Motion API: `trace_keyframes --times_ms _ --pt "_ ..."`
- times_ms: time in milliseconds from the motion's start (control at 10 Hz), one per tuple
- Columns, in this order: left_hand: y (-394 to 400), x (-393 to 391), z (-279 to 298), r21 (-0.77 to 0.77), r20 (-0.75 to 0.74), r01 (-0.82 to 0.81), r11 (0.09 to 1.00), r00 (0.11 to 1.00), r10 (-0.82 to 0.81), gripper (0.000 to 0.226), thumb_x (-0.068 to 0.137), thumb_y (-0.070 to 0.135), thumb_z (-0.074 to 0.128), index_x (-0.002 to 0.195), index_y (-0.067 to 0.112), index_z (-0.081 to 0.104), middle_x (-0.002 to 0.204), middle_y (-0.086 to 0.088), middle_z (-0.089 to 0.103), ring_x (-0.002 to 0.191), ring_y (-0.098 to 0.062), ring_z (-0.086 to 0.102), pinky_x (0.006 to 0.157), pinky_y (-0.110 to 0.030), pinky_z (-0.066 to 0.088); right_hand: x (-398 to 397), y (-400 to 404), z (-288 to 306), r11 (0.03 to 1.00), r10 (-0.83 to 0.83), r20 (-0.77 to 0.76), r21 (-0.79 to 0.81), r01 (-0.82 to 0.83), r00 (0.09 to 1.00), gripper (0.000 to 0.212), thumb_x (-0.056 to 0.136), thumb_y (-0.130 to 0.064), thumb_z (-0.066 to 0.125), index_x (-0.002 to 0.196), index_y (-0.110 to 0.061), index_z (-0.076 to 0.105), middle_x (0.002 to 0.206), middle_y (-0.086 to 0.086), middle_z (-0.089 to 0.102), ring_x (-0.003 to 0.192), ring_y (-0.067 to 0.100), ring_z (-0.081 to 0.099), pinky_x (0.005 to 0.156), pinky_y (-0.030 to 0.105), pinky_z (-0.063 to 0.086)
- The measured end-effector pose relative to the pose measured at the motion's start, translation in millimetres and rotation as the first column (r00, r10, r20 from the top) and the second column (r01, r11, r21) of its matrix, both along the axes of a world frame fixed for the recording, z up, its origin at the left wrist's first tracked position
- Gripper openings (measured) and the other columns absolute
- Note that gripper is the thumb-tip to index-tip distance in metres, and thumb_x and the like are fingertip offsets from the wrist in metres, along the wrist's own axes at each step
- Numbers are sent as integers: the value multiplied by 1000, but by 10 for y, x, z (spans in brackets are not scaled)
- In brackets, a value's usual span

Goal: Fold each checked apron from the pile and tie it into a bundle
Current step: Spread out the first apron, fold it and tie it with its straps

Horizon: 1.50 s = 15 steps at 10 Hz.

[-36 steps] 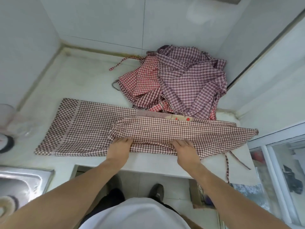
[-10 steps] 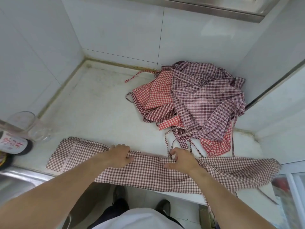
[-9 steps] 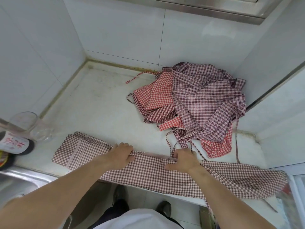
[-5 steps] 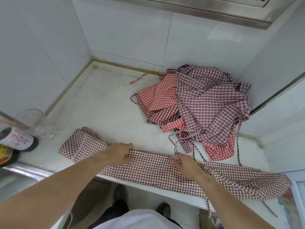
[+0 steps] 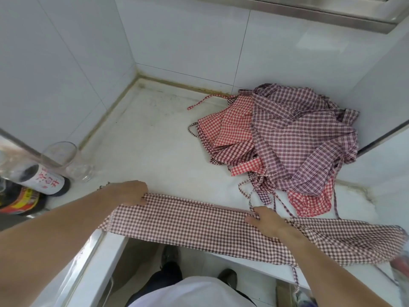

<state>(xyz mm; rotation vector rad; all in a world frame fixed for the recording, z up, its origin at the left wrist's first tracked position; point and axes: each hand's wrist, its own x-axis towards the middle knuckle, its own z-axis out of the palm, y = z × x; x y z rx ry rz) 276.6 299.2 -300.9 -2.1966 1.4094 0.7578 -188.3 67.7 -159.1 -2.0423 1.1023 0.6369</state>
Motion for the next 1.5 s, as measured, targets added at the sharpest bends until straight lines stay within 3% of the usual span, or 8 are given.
trace_keyframes --times_ms 200,500,700,900,1100,1200,1400,1500 --pt "-266 -917 1773 -34 178 27 999 984 -20 64 87 39 66 138 18 35 134 -7 46 128 -27 44 111 -45 29 209 180 15 996 65 -64 -52 -68 996 53 106 -34 39 150 -11 24 138 11 55 113 23 57 90 29 44" --pt "-534 -2412 1448 -605 -47 79 792 990 -135 48 87 38 52 131 18 46 133 -8 44 125 -30 42 111 -54 34 496 661 -153 887 128 93 -456 -72 987 34 107 -36 34 122 -12 53 112 5 62 100 25 63 86 39 49" --pt "-592 -2851 1165 -276 -145 8 961 988 -50 73 102 50 30 158 18 -5 163 -14 -10 151 -38 -11 121 -59 0 597 629 -166 910 87 104 -413 -37 991 41 106 -44 27 123 -13 49 115 5 63 105 26 61 91 39 47" --pt "-634 -2830 1198 -186 -35 83 979 995 -91 72 105 52 17 156 16 -17 163 -19 -17 150 -40 -15 120 -61 -2 26 416 -133 826 160 75 -556 -92 984 110 67 -82 -25 117 -20 51 105 1 68 100 21 63 103 39 41" --pt "-790 -2867 1290 -125 -95 -11 992 995 -1 74 102 50 31 156 19 -8 162 -15 -13 150 -38 -12 120 -62 1 -819 54 -70 806 91 -37 -583 -96 995 89 81 -85 11 112 -18 60 99 -1 71 93 20 67 92 37 45" --pt "-934 -2901 1392 -48 -117 -87 995 990 81 82 96 48 43 155 19 -4 161 -15 -11 149 -40 -13 119 -64 1 -1153 -56 -67 771 53 -43 -633 -68 998 104 78 -86 -10 95 -17 66 86 -1 70 84 23 66 90 42 43" --pt "-1196 -2994 1464 5 -88 -224 975 971 224 92 89 56 48 156 15 0 162 -22 -5 149 -45 -9 121 -58 -1 -1667 53 -88 507 47 304 -828 239 952 38 95 -43 44 106 -10 59 116 18 53 104 34 50 90 55 41" --pt "-1123 -2987 1372 -20 -75 -263 965 962 261 95 93 60 45 155 14 -10 162 -20 -16 149 -42 -17 122 -58 -1 -1780 178 -115 606 183 324 -781 153 928 49 97 -55 37 107 -13 62 108 7 56 97 25 51 85 44 47"
